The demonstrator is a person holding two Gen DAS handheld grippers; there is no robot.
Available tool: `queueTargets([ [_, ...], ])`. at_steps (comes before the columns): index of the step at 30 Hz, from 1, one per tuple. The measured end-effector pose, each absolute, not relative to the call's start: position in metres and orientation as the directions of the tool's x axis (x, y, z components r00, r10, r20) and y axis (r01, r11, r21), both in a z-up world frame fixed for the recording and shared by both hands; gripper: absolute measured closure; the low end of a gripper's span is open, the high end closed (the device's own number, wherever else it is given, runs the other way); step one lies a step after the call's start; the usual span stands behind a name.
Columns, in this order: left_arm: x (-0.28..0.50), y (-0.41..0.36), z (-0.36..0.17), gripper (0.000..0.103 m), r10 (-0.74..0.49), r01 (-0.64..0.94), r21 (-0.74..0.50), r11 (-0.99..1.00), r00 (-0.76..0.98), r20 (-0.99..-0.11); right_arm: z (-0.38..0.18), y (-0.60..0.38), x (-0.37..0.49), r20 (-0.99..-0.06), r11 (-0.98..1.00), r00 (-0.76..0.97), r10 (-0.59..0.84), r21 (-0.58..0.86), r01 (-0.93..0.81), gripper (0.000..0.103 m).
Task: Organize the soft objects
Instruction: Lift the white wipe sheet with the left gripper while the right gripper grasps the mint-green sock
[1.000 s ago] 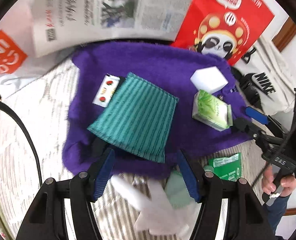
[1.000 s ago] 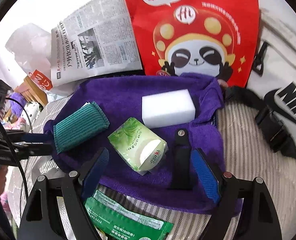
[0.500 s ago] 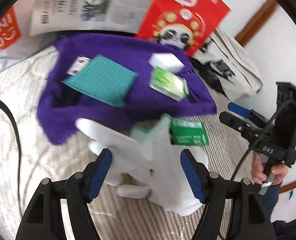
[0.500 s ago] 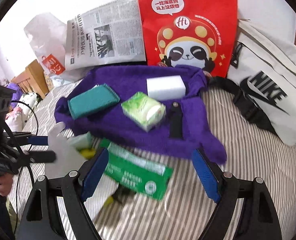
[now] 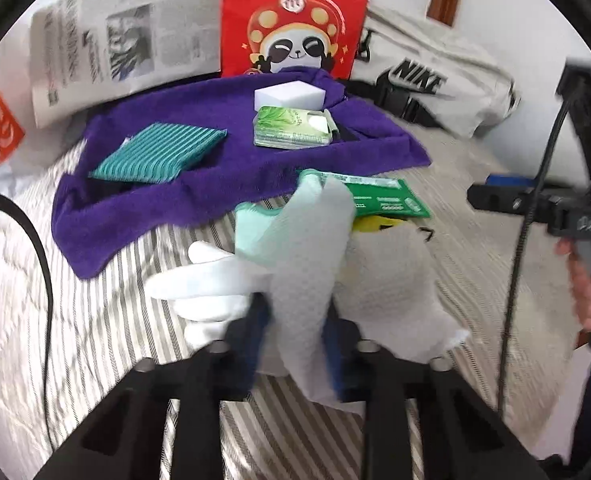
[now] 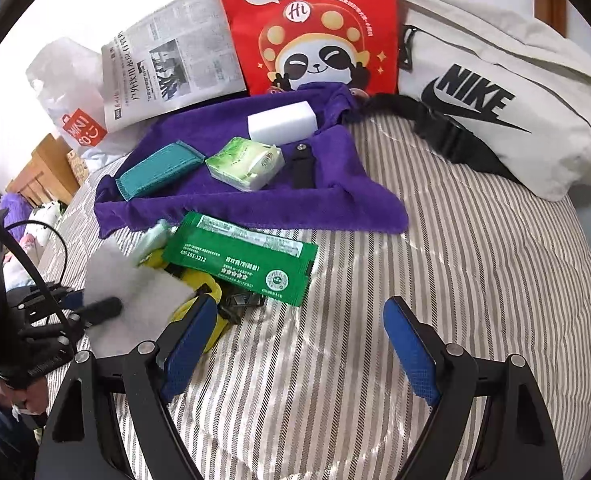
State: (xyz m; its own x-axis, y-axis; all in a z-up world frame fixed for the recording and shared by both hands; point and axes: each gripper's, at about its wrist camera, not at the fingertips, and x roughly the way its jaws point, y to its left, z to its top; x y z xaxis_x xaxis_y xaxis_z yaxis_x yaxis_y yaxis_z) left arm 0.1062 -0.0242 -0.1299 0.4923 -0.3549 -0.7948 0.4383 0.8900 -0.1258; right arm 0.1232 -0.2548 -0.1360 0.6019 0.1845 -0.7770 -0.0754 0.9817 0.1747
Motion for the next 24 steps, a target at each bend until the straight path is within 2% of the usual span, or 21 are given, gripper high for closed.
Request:
queueTargets([
  [9, 0.073, 0.035, -0.097, 0.084, -0.414, 0.39, -0.221, 0.894, 0.53, -0.74, -0.13, -0.239, 0.121, -0.767, 0.977, 0.604, 0.215, 0.178, -0.121, 0.018],
  [12, 0.07, 0.046, -0.103, 0.085, -0.384, 0.356, -0.213, 0.91, 0.527, -0.758, -0.134, -0.231, 0.123, -0.769, 0.969, 0.59, 0.247, 0.206, -0.137, 0.018],
  [18, 0.059, 0.051, -0.124, 0.085, -0.398, 0.365, -0.238, 0.9, 0.465, -0.791, -0.136, -0.208, 0.122, -0.777, 0.962, 0.569, 0.271, 0.193, -0.195, 0.018],
  [20, 0.052, 0.052, -0.128, 0.091, -0.381, 0.369, -0.218, 0.903, 0.458, -0.803, -0.136, -0.2, 0.122, -0.78, 0.959, 0.561, 0.278, 0.189, -0.213, 0.018],
  [24, 0.042, 0.068, -0.125, 0.092, -0.375, 0.353, -0.219, 0.91, 0.473, -0.797, -0.132, -0.184, 0.117, -0.765, 0.935, 0.546, 0.341, 0.219, -0.278, 0.018],
])
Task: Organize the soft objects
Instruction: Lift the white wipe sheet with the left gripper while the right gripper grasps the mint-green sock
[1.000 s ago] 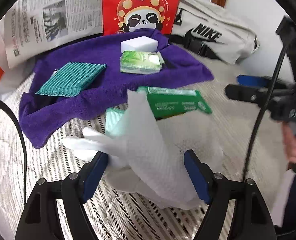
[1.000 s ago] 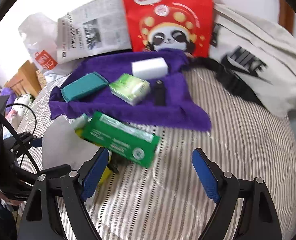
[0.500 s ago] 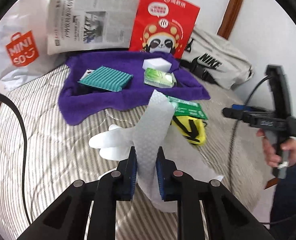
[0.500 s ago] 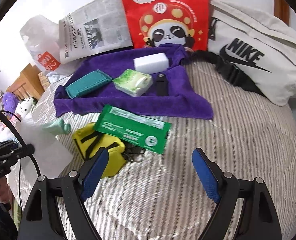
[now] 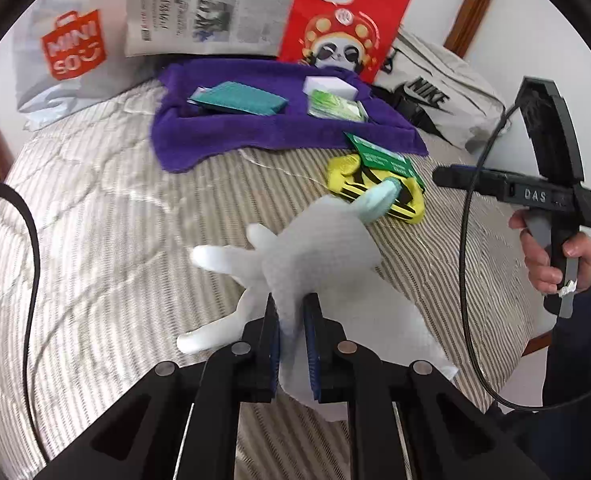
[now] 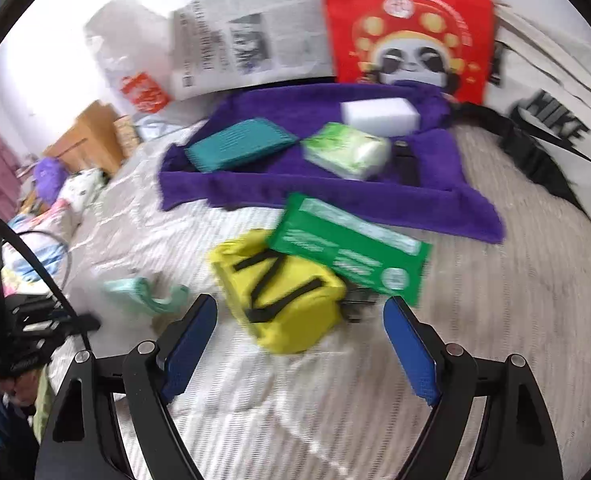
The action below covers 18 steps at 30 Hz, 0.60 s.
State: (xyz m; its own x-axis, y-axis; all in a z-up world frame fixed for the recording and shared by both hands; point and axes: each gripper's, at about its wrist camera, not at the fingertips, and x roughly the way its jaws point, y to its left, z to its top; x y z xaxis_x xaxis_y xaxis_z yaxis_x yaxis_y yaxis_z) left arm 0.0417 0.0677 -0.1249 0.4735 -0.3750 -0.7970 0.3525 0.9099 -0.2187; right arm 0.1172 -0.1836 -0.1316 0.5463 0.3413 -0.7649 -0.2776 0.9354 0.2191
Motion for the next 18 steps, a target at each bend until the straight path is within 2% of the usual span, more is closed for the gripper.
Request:
queueTargets([
  [8, 0.046, 0.096, -0.143, 0.09, -0.327, 0.269, -0.222, 0.937, 0.459, -0.826, -0.128, -0.122, 0.104, -0.743, 0.854, 0.484, 0.462, 0.227, -0.468, 0.018],
  [13, 0.045, 0.1, -0.15, 0.09, -0.351, 0.267, -0.251, 0.93, 0.447, -0.823, -0.132, -0.087, 0.105, -0.723, 0.779, 0.419, 0.549, 0.262, -0.569, 0.018],
  [18, 0.044, 0.104, -0.156, 0.09, -0.346, 0.258, -0.252, 0.933, 0.437, -0.83, -0.144, -0.059, 0.129, -0.735, 0.767, 0.37, 0.567, 0.308, -0.563, 0.018],
])
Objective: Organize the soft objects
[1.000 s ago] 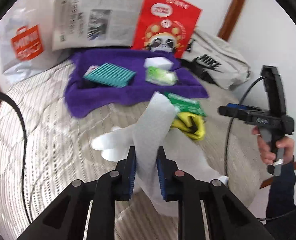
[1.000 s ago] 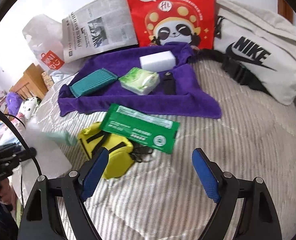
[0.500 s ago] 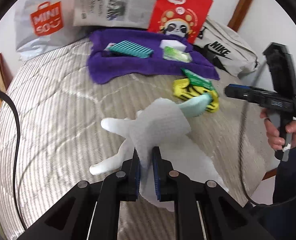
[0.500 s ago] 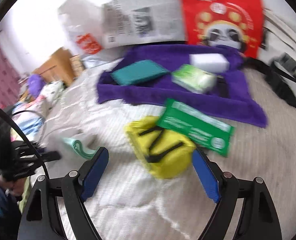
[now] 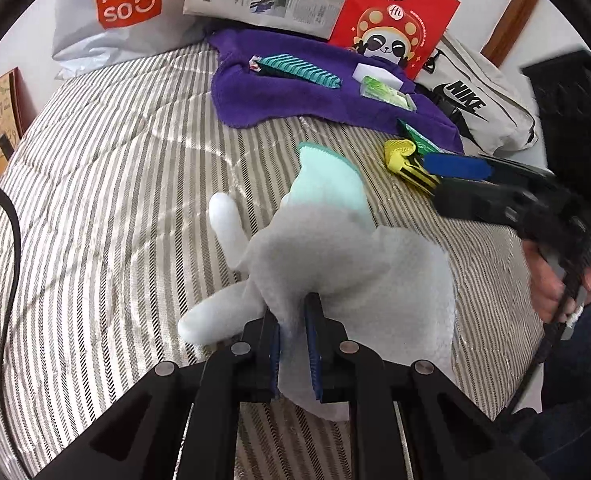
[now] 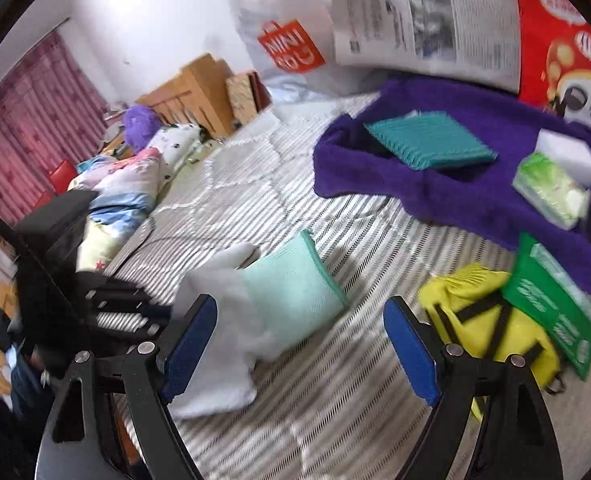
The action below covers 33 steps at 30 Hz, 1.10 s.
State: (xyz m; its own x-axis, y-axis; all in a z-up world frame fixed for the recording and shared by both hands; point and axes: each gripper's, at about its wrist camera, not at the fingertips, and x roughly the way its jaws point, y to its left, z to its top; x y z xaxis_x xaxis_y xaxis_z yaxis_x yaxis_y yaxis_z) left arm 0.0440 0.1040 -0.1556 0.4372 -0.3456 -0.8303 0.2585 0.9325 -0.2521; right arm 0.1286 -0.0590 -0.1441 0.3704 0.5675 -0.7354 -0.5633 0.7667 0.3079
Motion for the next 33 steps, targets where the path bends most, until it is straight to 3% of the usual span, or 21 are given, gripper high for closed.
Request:
queueTargets([
  [3, 0.04, 0.112, -0.157, 0.09, -0.334, 0.248, -0.244, 0.937, 0.441, -0.833, -0.158, -0.046, 0.144, -0.755, 0.778, 0.337, 0.562, 0.344, -0.526, 0.018],
  [9, 0.035, 0.134, -0.159, 0.09, -0.343, 0.208, -0.277, 0.938, 0.455, -0.822, -0.177, -0.01, 0.147, -0.81, 0.787, 0.321, 0.49, 0.254, -0.562, 0.023],
  [10, 0.035, 0.136, -0.159, 0.09, -0.344, 0.204, -0.28, 0.938, 0.458, -0.82, -0.177, -0.005, 0.143, -0.81, 0.789, 0.35, 0.47, 0.207, -0.579, 0.032],
  [11, 0.035, 0.138, -0.16, 0.09, -0.35, 0.203, -0.287, 0.936, 0.458, -0.817, -0.177, 0.0, 0.138, -0.81, 0.772, 0.35, 0.471, 0.186, -0.608, 0.055],
  [13, 0.035, 0.139, -0.16, 0.09, -0.354, 0.202, -0.292, 0.935, 0.459, -0.815, -0.175, 0.002, 0.134, -0.811, 0.753, 0.328, 0.485, 0.196, -0.629, 0.077],
  [14, 0.035, 0.139, -0.161, 0.09, -0.354, 0.2, -0.293, 0.935, 0.461, -0.814, -0.174, 0.0, 0.133, -0.809, 0.756, 0.33, 0.486, 0.2, -0.623, 0.082],
  [20, 0.039, 0.138, -0.161, 0.091, -0.344, 0.187, -0.289, 0.939, 0.47, -0.813, -0.147, -0.047, 0.126, -0.783, 0.824, 0.426, 0.453, 0.185, -0.535, 0.086],
  [26, 0.049, 0.133, -0.16, 0.091, -0.303, 0.181, -0.245, 0.952, 0.477, -0.825, -0.105, -0.136, 0.109, -0.755, 0.928, 0.586, 0.295, 0.081, -0.363, 0.086],
  [31, 0.056, 0.12, -0.157, 0.09, -0.256, 0.198, -0.18, 0.964, 0.486, -0.836, -0.107, -0.197, 0.095, -0.802, 0.975, 0.583, 0.129, -0.005, -0.224, 0.086],
  [33, 0.058, 0.113, -0.156, 0.089, -0.264, 0.219, -0.177, 0.96, 0.481, -0.836, -0.117, -0.21, 0.089, -0.817, 0.979, 0.564, 0.123, 0.007, -0.203, 0.086],
])
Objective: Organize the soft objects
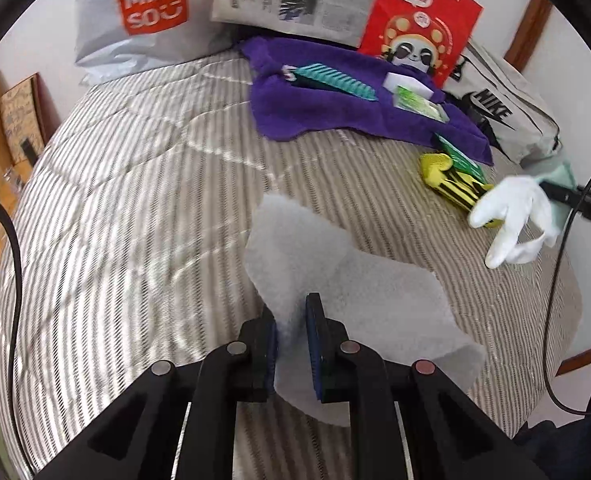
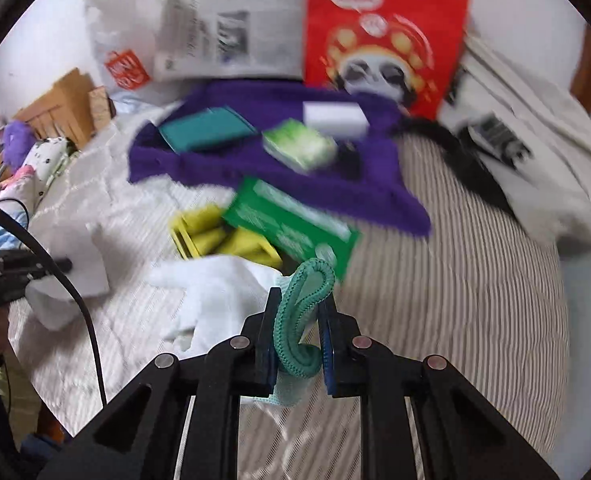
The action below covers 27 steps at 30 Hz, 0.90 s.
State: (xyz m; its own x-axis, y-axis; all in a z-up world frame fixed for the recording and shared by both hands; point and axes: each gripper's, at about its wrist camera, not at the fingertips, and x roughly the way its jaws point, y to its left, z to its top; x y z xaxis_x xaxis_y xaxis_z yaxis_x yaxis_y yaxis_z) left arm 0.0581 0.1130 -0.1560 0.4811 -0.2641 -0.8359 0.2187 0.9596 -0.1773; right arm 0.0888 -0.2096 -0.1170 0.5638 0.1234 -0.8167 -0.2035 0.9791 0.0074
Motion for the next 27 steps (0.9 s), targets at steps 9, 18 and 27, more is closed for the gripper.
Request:
queueTargets([
  [9, 0.044, 0.07, -0.152, 0.04, -0.292, 0.363, -0.128, 0.923, 0.443, -0.848, -0.158, -0.202, 0.073, -0.833, 0.963, 0.499, 0.239, 0.137, -0.232, 0.07],
  [18, 0.029, 0.06, -0.159, 0.053, -0.169, 0.369, 0.026, 0.929, 0.488, -0.856, -0.157, -0.19, 0.056, -0.823, 0.95, 0.504, 0.263, 0.132, -0.281, 0.026],
  [27, 0.034, 0.072, -0.156, 0.079, -0.187, 0.328, -0.02, 0.944, 0.485, -0.855, -0.148, -0.184, 0.043, -0.803, 0.938, 0.511, 0.307, 0.164, -0.305, 0.026],
])
